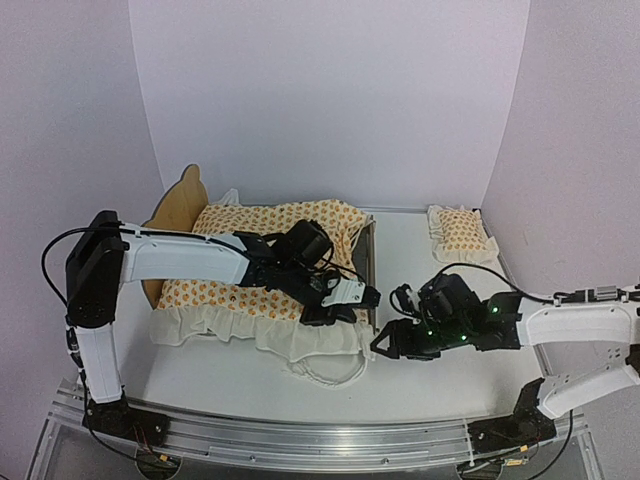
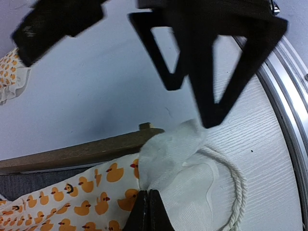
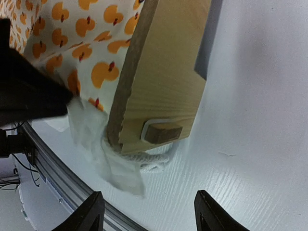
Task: Set up the pet bed
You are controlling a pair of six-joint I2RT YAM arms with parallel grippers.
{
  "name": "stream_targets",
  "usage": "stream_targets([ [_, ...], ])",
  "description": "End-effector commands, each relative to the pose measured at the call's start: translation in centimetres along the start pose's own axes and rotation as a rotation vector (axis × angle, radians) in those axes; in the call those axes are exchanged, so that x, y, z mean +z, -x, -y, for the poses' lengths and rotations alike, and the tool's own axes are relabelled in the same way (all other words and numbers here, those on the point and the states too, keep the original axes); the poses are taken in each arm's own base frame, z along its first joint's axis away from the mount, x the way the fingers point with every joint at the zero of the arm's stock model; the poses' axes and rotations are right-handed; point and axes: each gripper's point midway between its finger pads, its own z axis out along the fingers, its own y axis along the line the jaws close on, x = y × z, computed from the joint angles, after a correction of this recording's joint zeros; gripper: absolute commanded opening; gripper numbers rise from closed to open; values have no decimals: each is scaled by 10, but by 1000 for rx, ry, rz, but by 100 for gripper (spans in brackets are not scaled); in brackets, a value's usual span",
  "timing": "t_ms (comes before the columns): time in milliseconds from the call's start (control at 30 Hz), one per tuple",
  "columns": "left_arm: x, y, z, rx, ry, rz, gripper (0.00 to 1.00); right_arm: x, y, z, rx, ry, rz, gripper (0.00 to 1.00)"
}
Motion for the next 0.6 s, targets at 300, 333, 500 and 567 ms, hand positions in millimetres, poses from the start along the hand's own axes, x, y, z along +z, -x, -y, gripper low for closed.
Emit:
stream_targets([
  [300, -124, 46, -107, -39, 328, 139, 0, 29, 8, -36, -91, 26, 229, 40],
  [333, -127, 44, -110, -44, 342, 135, 0, 31, 9, -45, -118, 28, 235, 40],
  [500, -155, 40, -123, -55, 397, 142, 0, 36, 30, -81, -155, 39, 299, 39],
  [567, -164, 41, -124, -59, 404, 149, 0, 22, 47, -102, -178, 66, 349, 39],
])
